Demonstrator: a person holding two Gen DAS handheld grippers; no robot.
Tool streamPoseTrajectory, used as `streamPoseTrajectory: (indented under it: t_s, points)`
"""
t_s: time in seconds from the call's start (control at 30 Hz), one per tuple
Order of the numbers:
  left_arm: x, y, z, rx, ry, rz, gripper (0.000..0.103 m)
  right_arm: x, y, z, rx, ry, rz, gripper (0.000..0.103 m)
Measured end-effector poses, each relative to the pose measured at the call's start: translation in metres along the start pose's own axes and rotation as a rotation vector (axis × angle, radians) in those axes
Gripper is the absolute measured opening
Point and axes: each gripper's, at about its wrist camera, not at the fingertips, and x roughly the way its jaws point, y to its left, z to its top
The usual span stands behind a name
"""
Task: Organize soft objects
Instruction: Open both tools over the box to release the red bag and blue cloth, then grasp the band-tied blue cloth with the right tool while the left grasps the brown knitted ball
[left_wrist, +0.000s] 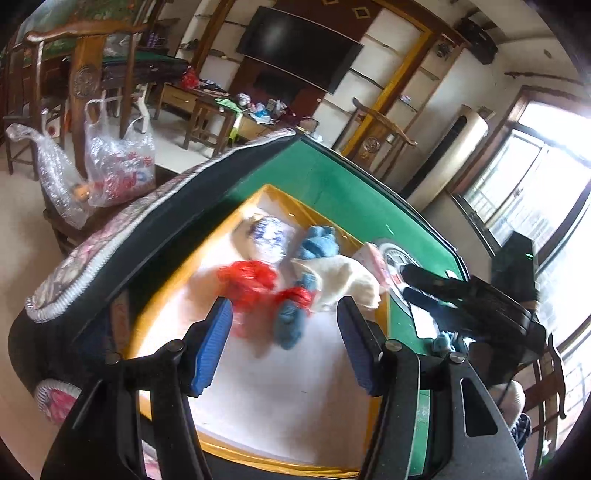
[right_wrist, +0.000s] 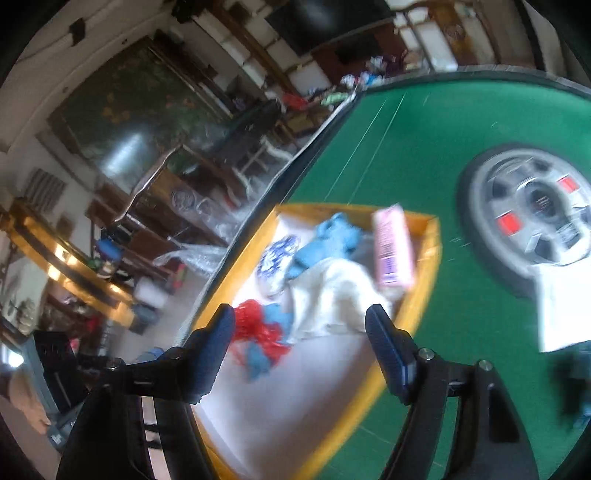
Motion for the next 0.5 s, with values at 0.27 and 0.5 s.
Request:
streamPoseTrajectory:
  t_s: [0.27, 0.5]
  points:
    - [0.016, -0.054, -0.017, 0.096, 0.058, -0.014, 0.058, -0.085, -0.052, -0.015, -0.062, -0.181, -0.274, 0.069]
    - [0.031, -0.107, -0.031, 0.205, 0.117, -0.018, 0.058, -0.128, -0.115, -0.014, 0.068, -0.247, -0.359, 0.069]
